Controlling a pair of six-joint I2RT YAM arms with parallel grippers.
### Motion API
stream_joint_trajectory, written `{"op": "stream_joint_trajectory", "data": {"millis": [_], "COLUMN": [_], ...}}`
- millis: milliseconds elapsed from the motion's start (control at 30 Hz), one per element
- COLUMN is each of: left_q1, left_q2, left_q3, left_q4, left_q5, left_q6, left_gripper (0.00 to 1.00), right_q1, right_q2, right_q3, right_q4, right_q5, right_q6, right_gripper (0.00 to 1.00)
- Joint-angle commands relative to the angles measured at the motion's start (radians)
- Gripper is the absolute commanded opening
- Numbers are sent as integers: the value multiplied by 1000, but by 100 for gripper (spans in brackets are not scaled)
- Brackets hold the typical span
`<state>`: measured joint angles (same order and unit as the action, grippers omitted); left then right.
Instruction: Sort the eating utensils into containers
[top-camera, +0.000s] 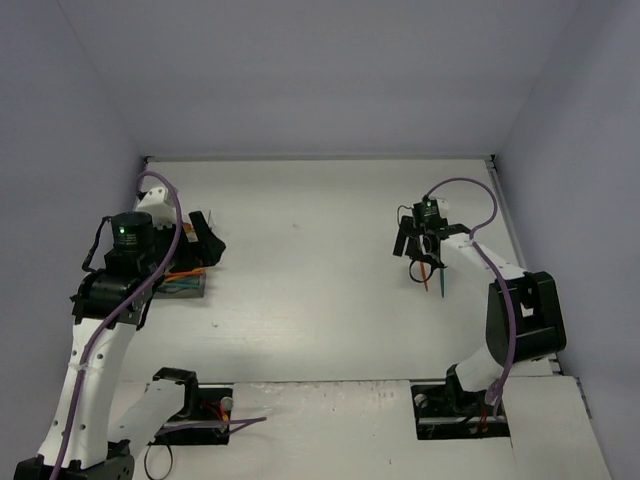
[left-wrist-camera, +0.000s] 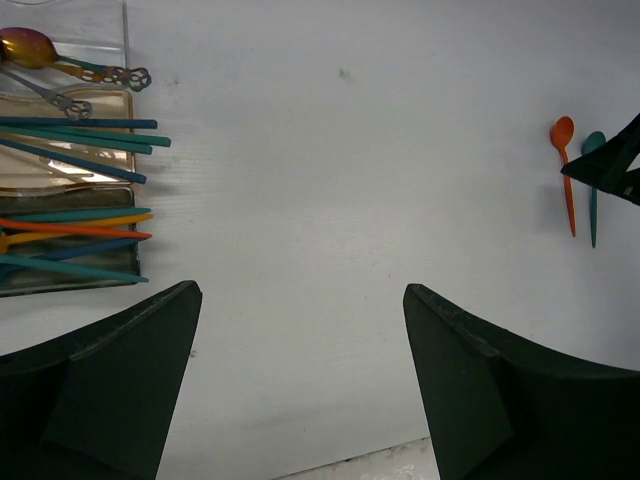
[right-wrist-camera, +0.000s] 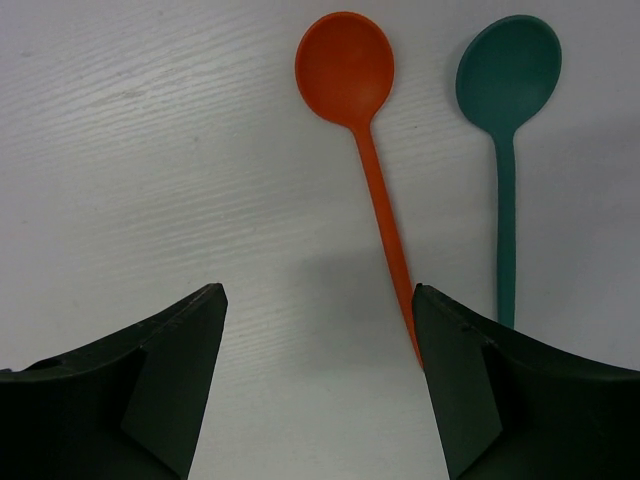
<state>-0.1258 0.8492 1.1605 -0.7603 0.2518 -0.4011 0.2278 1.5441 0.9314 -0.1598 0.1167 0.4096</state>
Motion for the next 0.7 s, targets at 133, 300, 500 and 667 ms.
{"op": "stream_joint_trajectory", "data": {"millis": [133,300,500,667], "left_q1": [-54,-62,-66,-64], "left_q2": [15,26,43,47], "left_q3": [11,8,14,6], "left_q4": [39,40,42,42], "left_q5": [32,42,56,65], "left_q6": [8,7,7,5], "left_gripper": [80,80,80,80], "right_q1": [-67,-76,-77,-78], "right_q2": [23,70,103,129], "right_q3": [-11,-25,-51,-57], "right_q4": [98,124,149,149], "right_q5": [-12,-70,-87,-131], "right_q6": [-84,-107,-119,-132], "right_gripper": [69,64,58,54]}}
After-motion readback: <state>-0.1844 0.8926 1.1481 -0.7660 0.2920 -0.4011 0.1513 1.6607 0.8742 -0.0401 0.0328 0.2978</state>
